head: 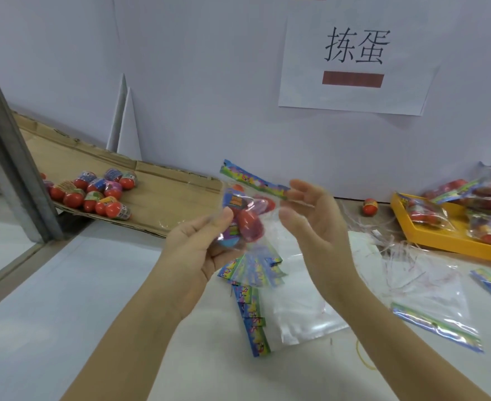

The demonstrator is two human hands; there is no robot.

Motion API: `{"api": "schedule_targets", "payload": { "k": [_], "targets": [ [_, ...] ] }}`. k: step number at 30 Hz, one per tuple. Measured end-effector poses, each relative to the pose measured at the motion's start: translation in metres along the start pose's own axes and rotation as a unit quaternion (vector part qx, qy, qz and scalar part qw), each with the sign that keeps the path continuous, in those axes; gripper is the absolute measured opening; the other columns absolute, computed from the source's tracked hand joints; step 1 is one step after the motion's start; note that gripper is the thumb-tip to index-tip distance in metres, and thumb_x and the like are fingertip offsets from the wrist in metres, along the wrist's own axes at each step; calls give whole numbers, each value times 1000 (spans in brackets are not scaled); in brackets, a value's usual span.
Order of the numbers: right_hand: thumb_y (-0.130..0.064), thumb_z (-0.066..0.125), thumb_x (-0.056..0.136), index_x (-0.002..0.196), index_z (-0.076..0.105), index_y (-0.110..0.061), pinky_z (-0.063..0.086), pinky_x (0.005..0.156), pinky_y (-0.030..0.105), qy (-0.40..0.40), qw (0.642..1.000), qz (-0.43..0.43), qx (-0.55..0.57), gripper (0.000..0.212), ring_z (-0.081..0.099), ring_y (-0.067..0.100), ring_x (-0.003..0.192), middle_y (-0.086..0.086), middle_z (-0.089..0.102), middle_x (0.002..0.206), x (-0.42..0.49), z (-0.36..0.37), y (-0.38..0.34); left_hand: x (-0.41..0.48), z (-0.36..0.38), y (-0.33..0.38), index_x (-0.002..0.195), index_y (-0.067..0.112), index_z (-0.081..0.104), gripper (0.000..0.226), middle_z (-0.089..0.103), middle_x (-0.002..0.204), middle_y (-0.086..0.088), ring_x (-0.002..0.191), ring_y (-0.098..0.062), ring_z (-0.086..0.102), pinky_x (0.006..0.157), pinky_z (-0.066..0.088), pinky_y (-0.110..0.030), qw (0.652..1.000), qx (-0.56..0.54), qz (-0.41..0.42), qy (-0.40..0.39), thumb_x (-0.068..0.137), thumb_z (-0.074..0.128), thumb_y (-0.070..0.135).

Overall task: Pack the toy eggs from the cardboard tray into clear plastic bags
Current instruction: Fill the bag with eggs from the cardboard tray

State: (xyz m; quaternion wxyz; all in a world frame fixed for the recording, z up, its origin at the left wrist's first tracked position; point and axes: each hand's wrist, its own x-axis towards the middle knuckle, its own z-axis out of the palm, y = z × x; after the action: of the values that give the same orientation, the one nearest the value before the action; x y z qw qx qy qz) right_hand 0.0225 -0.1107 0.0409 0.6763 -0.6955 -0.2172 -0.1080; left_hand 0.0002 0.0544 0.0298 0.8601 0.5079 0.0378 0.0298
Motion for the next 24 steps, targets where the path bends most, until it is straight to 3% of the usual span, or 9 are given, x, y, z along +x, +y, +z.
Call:
{"api": "schedule_targets", "payload": {
  "k": [2, 5, 7, 10, 13, 15, 18, 20, 24],
  "targets": [
    [-48, 76, 64, 119, 50, -34, 53, 92, 45, 56, 992, 96, 64, 63, 59, 18, 111, 6, 58, 116, 3, 6, 3, -1, 2, -4, 77, 13, 80, 19, 76, 85, -12, 70, -18, 73, 63, 60, -25, 1000, 22, 1, -16, 72, 66, 24],
    [-52, 72, 58, 121, 47, -40, 56, 81, 35, 120, 986, 116, 21, 68, 59, 18, 98, 3, 53, 104, 7, 2, 4, -2, 6, -6, 75, 12, 80, 17, 76, 83, -12, 69, -17, 73, 60, 58, -23, 999, 33, -12, -31, 72, 65, 21],
    [-46, 74, 67, 113, 55, -41, 53, 77, 32, 101, 986, 133, -16, 50, 59, 15, 91, -3, 56, 102, 11, -8, 2, -3, 7, -6, 73, 11, 79, 17, 75, 83, -14, 67, -19, 73, 57, 58, -25, 999, 35, -27, -28, 66, 68, 20],
    [-25, 69, 84, 88, 72, -20, 52, 58, 29, 36, 989, 143, 11, 7, 64, 10, 66, -2, 70, 76, 15, -15, -1, -5, 9, -7, 76, 10, 79, 22, 76, 87, -15, 69, -21, 73, 56, 58, -26, 997, 55, -27, -46, 59, 75, 24],
    [-19, 67, 87, 78, 72, -15, 51, 45, 24, 22, 992, 120, -4, 10, 62, 7, 56, -5, 66, 62, 15, -14, -4, -7, 11, -11, 83, 8, 78, 44, 76, 91, -14, 73, -21, 74, 59, 60, -30, 994, 95, -25, -41, 46, 82, 32],
    [-19, 68, 86, 70, 72, -20, 49, 44, 22, 19, 992, 127, -15, 16, 61, 6, 53, -6, 65, 59, 16, -15, -6, -6, 10, -12, 88, 7, 77, 52, 76, 94, -15, 77, -23, 74, 64, 62, -33, 991, 127, -33, -41, 44, 84, 33],
    [-24, 71, 82, 63, 75, -22, 48, 44, 22, 7, 987, 161, -7, 20, 59, 7, 51, -4, 65, 58, 20, -20, -7, -6, 7, -8, 82, 12, 79, 42, 76, 91, -11, 79, -21, 74, 61, 59, -26, 987, 133, -46, -75, 45, 83, 31],
    [-32, 75, 71, 68, 77, -23, 49, 45, 24, -17, 983, 175, 58, 10, 60, 11, 53, -2, 65, 62, 19, -20, -7, -6, 7, -7, 81, 13, 80, 39, 77, 90, -11, 77, -19, 74, 61, 59, -25, 989, 120, -42, -79, 46, 83, 30],
    [-43, 80, 66, 96, 74, -15, 59, 62, 41, -106, 961, 214, 141, 42, 65, 24, 75, 6, 69, 92, 19, -23, -2, -5, 10, -8, 92, 2, 72, 47, 76, 83, -10, 67, -17, 73, 55, 58, -26, 999, 31, -16, -24, 50, 79, 24]
  ]
}}
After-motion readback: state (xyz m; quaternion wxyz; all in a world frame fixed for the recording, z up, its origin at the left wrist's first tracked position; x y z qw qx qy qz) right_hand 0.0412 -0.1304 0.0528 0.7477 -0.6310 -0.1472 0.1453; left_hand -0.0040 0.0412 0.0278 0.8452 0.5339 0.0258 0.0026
